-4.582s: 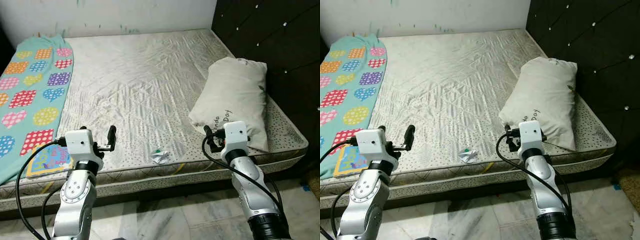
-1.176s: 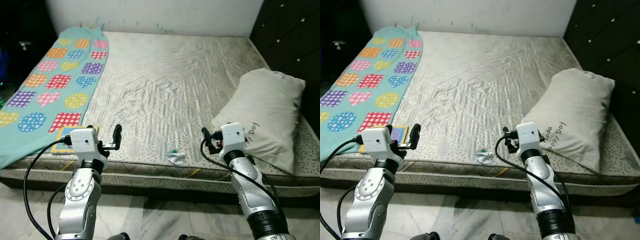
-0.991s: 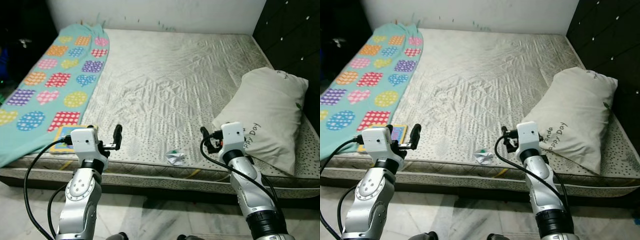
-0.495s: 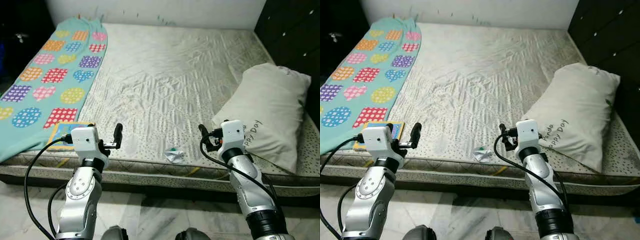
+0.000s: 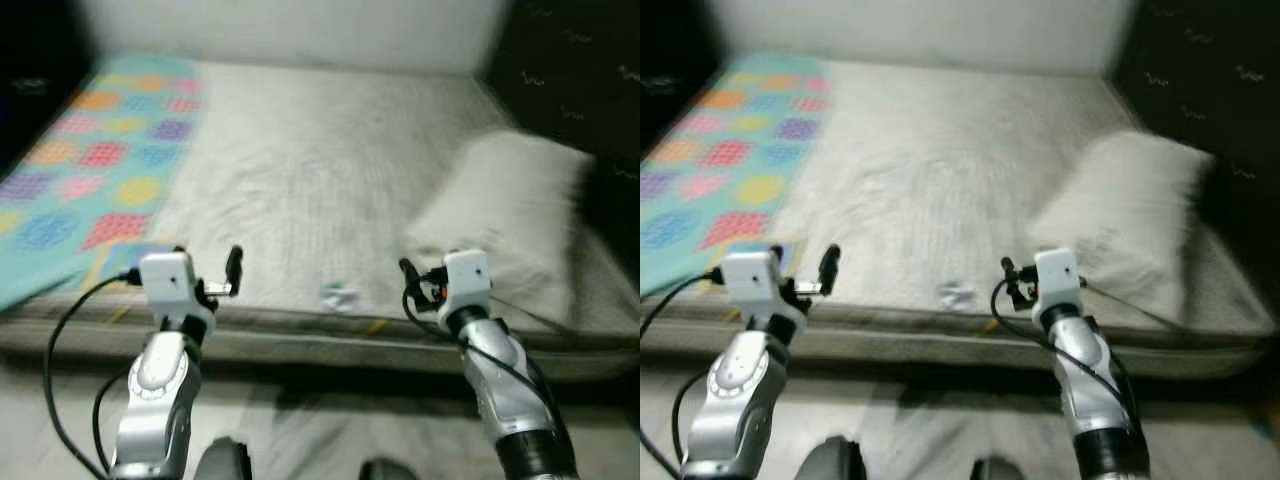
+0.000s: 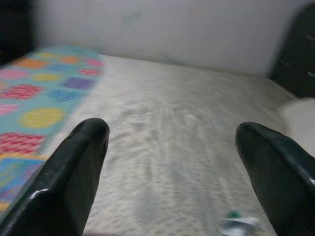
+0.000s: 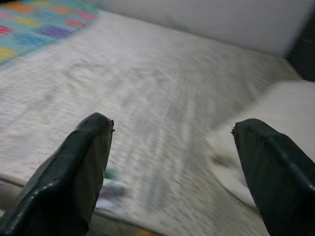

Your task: Clean up the room

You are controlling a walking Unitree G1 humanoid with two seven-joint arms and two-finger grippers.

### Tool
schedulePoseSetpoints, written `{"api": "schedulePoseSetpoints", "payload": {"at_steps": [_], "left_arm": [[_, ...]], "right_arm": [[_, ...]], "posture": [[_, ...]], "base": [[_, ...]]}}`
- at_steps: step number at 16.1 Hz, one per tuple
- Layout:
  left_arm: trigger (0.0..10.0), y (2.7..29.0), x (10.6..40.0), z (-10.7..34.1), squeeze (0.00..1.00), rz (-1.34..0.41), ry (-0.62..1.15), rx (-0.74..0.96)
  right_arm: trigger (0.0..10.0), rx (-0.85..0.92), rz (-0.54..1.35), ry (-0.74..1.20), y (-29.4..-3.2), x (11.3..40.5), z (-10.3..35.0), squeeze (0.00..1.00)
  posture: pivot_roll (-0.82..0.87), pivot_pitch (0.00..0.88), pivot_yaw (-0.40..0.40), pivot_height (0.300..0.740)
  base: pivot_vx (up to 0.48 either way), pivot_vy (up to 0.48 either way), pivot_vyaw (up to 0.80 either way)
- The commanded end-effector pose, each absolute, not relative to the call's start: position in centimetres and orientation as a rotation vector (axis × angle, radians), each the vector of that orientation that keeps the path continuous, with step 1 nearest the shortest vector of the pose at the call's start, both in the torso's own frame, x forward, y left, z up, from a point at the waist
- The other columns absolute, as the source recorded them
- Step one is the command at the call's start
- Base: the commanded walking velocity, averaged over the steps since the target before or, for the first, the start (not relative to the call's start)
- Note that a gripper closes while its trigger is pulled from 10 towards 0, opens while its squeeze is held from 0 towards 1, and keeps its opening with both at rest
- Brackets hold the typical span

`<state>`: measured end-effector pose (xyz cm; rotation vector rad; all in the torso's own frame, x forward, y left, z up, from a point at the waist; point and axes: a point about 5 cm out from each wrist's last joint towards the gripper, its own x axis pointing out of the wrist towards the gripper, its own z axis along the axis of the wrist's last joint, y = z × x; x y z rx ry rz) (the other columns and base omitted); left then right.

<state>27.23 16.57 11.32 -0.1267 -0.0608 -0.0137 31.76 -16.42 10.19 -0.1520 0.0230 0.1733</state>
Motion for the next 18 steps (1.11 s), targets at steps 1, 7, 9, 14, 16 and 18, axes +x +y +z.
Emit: {"api": "schedulePoseSetpoints", "payload": {"at_steps": [1,7,9,14,16,18], "left_arm": [[10.0,16.6,27.2,11.0,0.0,-0.007,-0.042,-0.115],[10.0,16.6,27.2,11.1,0.0,0.006,-0.046,-0.115],[10.0,16.7,27.1,11.2,0.0,0.01,-0.053,-0.114],[10.0,16.2,27.0,11.9,0.0,-0.021,-0.091,-0.149],[10.0,16.0,27.1,12.3,0.0,-0.029,-0.105,-0.148],[10.0,15.9,27.0,12.3,0.0,-0.033,-0.107,-0.143]], "right_arm": [[10.0,-0.148,0.179,0.023,-16.4,31.6,10.1,0.0],[10.0,-0.156,0.197,0.023,-16.3,31.7,10.2,0.0],[10.0,-0.157,0.205,0.02,-16.2,31.7,10.2,0.0],[10.0,-0.206,0.247,-0.009,-16.3,31.8,10.5,0.0],[10.0,-0.216,0.25,-0.017,-16.7,31.7,10.6,0.0],[10.0,-0.222,0.262,-0.013,-16.8,31.7,10.6,0.0]], "posture": [[-0.03,0.096,-0.015,0.656],[-0.03,0.105,-0.019,0.596],[-0.03,0.108,-0.022,0.581],[-0.05,0.107,-0.004,0.581],[-0.05,0.117,-0.01,0.581],[-0.04,0.134,-0.031,0.581]], "base": [[0.0,0.0,0.0],[0.0,0.0,0.0],[0.0,0.0,0.0],[0.0,0.0,0.0],[0.0,0.0,0.0],[0.268,0.0,0.0]]}}
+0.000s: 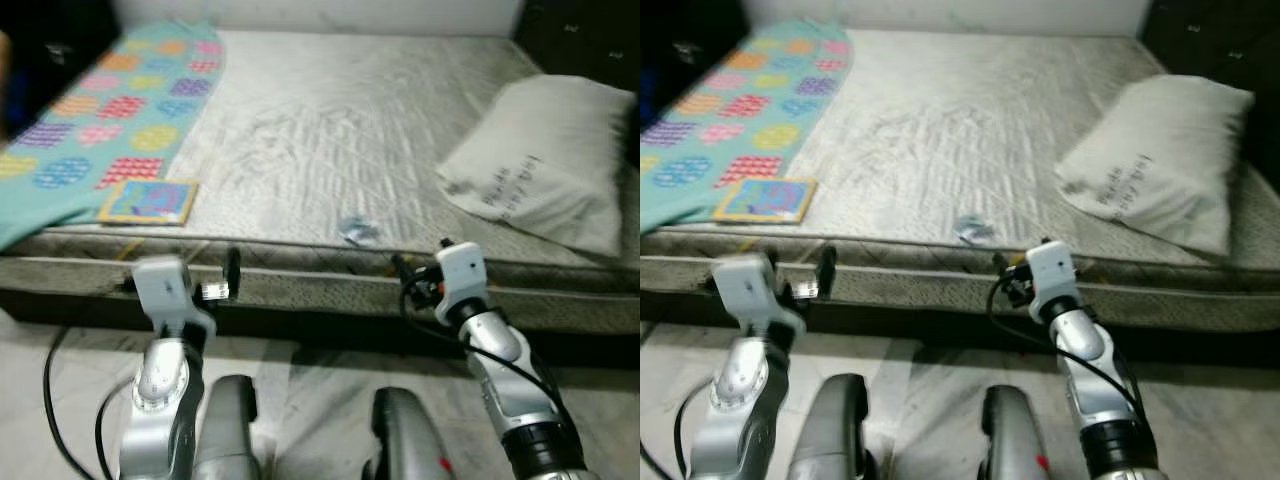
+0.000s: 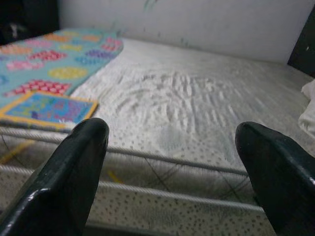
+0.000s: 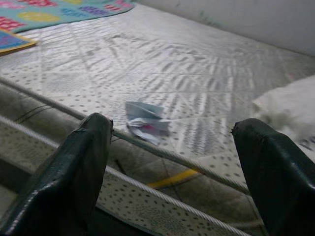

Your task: Clean up the room

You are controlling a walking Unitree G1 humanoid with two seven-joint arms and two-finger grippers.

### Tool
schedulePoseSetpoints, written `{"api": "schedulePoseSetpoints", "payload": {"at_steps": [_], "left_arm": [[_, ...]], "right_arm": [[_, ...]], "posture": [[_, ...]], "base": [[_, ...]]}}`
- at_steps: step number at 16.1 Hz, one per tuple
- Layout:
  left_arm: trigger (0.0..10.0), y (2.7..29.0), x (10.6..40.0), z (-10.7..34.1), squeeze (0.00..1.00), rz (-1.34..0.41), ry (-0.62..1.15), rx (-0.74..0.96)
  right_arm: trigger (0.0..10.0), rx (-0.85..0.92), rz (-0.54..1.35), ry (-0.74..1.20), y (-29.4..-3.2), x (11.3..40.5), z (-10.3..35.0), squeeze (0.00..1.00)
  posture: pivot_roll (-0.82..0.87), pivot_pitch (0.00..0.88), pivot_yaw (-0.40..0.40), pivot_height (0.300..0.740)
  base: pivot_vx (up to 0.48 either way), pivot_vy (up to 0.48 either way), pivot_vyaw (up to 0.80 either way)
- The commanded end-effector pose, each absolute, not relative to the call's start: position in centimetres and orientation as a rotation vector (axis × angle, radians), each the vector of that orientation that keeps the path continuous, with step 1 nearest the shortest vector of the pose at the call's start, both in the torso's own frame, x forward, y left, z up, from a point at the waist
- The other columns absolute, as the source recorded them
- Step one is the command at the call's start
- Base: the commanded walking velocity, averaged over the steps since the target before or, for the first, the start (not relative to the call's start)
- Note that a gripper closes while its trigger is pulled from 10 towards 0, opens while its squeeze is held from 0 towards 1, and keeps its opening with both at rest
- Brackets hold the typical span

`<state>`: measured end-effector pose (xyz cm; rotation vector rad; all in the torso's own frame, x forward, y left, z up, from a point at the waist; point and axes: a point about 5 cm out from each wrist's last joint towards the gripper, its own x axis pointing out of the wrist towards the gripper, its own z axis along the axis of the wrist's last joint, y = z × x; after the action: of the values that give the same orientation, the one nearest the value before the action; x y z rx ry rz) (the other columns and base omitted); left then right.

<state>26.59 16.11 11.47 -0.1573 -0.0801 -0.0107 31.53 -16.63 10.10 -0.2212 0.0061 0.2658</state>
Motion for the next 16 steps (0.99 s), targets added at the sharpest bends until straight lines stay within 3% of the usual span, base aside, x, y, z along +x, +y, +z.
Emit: {"api": "schedulePoseSetpoints", "payload": {"at_steps": [1,9,16], "left_arm": [[10.0,16.1,26.8,12.2,0.0,-0.023,-0.105,-0.141],[10.0,16.0,26.6,12.1,0.0,-0.036,-0.08,-0.145],[10.0,15.1,26.8,11.8,0.0,-0.051,-0.048,-0.163]], "right_arm": [[10.0,-0.229,0.282,-0.01,-16.8,31.8,10.6,0.0],[10.0,-0.231,0.318,-0.041,-16.4,32.1,11.0,0.0],[10.0,-0.253,0.313,-0.027,-17.1,31.8,10.6,0.0]], "posture": [[-0.03,0.142,-0.032,0.581],[-0.03,0.184,-0.023,0.581],[-0.03,0.212,-0.018,0.581]], "base": [[0.292,0.0,0.0],[0.372,0.0,0.0],[0.0,0.0,0.0]]}}
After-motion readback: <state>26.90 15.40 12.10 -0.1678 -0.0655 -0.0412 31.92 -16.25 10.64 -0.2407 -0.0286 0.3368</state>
